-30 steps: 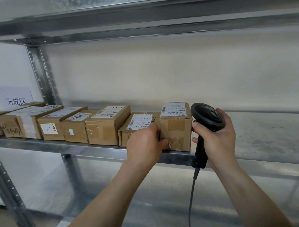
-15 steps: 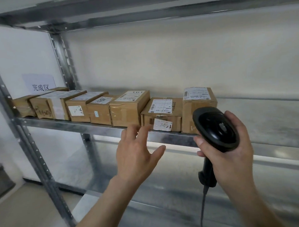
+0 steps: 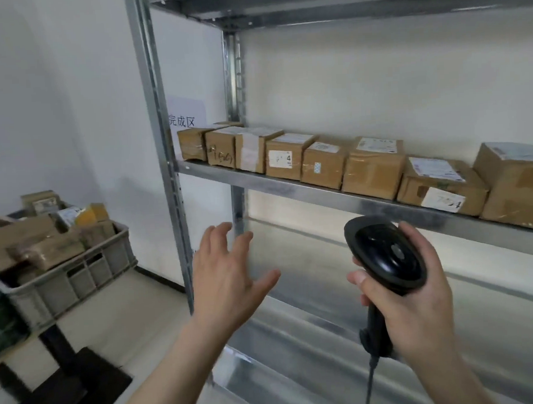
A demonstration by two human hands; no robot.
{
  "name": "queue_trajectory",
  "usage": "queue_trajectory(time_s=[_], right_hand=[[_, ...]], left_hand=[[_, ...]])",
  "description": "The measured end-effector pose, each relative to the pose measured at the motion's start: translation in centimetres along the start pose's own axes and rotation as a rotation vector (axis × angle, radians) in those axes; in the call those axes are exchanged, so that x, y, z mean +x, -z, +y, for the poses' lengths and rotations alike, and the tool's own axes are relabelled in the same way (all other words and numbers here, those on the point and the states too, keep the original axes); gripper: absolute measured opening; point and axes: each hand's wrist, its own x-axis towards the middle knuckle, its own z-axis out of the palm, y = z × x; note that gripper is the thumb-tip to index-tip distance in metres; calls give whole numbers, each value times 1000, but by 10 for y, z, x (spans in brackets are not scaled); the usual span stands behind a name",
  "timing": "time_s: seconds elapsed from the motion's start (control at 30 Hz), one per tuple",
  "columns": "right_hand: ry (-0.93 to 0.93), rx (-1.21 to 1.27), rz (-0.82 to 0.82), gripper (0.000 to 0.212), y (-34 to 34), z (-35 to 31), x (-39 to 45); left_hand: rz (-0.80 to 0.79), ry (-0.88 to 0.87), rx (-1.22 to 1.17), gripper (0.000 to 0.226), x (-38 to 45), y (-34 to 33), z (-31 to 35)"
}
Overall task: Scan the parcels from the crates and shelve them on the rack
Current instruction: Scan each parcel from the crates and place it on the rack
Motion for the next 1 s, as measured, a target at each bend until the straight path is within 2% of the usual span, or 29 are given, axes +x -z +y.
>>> queue_trajectory(time_s=[0.2,0.37,0.5,0.6,0.7,0.87,1.0], right_hand=[[-34,82,-114,83,-115,-15,-49],[-28,138,-197,89,-199,-26,-76],[-48,154,-277,99,-258,-34,-91],[-63,187,-334,88,-301,-39,-100],[-63,191,-421,95,-342,-36,-106],[-81,226,-536,86,-414,-26,-109],[-80,257,-638,97,-473,-15,-103]], left_hand=[[-17,82,121,74,-21,54,-131],[-46,178,177,79,-40,89,-218],[-46,253,227,79,-54,121,-269],[-40,316,260,80,-64,144,-305],[-47,397,290,82,-74,165,-338],[-51,512,327,81,-80,184,-389],[-56,580,374,82,-72,183,-431]])
